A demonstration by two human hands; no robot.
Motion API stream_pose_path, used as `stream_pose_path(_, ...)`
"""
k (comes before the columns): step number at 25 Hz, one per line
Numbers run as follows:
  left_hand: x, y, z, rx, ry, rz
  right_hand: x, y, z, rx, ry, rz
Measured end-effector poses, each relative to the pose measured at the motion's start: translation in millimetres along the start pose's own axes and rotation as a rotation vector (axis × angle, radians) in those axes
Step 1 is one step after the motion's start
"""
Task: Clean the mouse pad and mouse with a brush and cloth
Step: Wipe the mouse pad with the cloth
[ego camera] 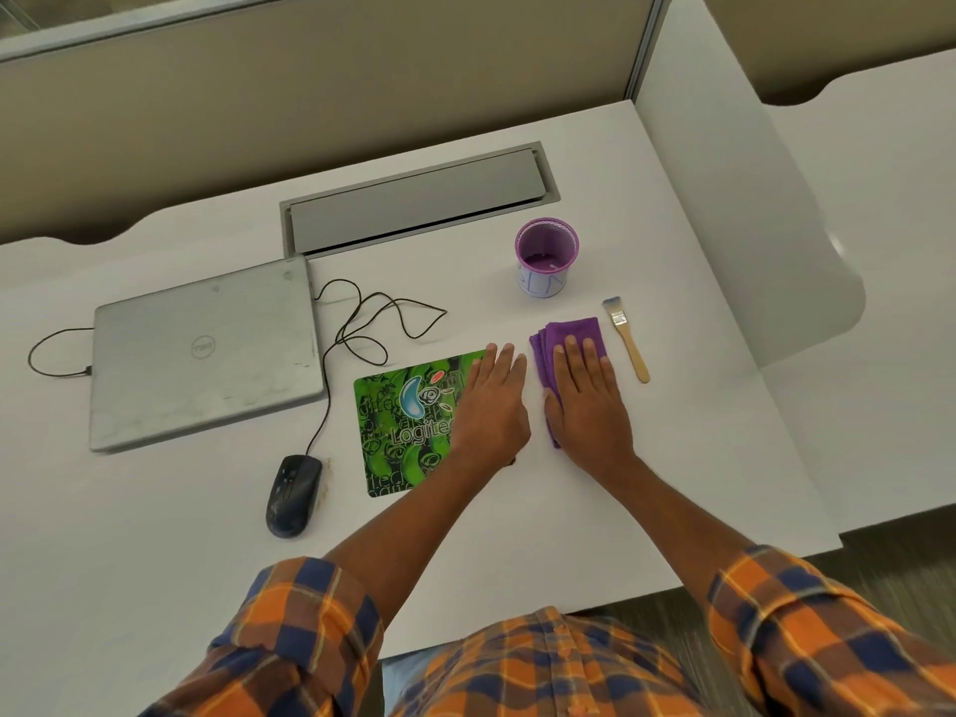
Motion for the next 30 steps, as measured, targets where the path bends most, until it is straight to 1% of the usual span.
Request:
stream_pose_path(3, 4.7, -16.1, -16.9, 0.025, 0.036, -0.038, 0.8, -0.6, 1.3, 0.01, 0.083, 0.026)
stream_pose_path(7, 9.6, -47.1, -46.8, 0.055, 0.087, -0.102, -1.6, 3.1, 3.4, 0.063, 0.15, 0.08)
stream_pose_path(9, 10.1, -65.5, -63.1, 0.08, 0.103, -0.132, -1.6, 7.7, 3.0, 0.032, 0.18, 0.242)
stream_pose_path(12, 14.1, -95.7, -84.2, 0.115, 0.12, -0.159, 9.1, 3.6, 1.8, -0.048, 0.169, 0.473)
stream_pose_path(14, 16.8, -115.7, -93.6, 0.12, 0.114, -0.152, 20.9, -12.6, -0.9, -0.037, 0.197, 0.529)
stream_pose_path(17, 24.0, -144.7, -102.3, 0.12, 0.091, -0.111, 34.4, -56.4, -2.4, 0.063, 0.235, 0.596)
stream_pose_path(20, 31.0, -167.2, -107.3, 0.15, 0.045, -0.072, 26.1, -107.7, -5.3, 0.139, 0.159, 0.666)
stream_pose_path(24, 37.9, -185.7, -106.8, 0.127, -0.029, 0.018, -5.9, -156.2, -4.6, 0.168, 0.09, 0.489)
stream_pose_path(28, 37.4, -192.6, -99.2, 0.053, -0.133, 0.114, -37.2, -173.0, 4.3, 0.171, -0.076, 0.118)
stream_pose_path(30, 35.3, -192.8, -94.1, 0.015, -0.171, 0.176, -43.7, -173.0, 6.9, 0.19, -0.067, 0.003)
Point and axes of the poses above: each hand's wrist, its own z-axis towards the middle knuckle, its own x-axis out of the back of the hand, y = z × x, the point moved 3 cm from there along z, towards the middle knuckle, and after that the axes turned 8 degrees about -y, right-handed, at the moved point
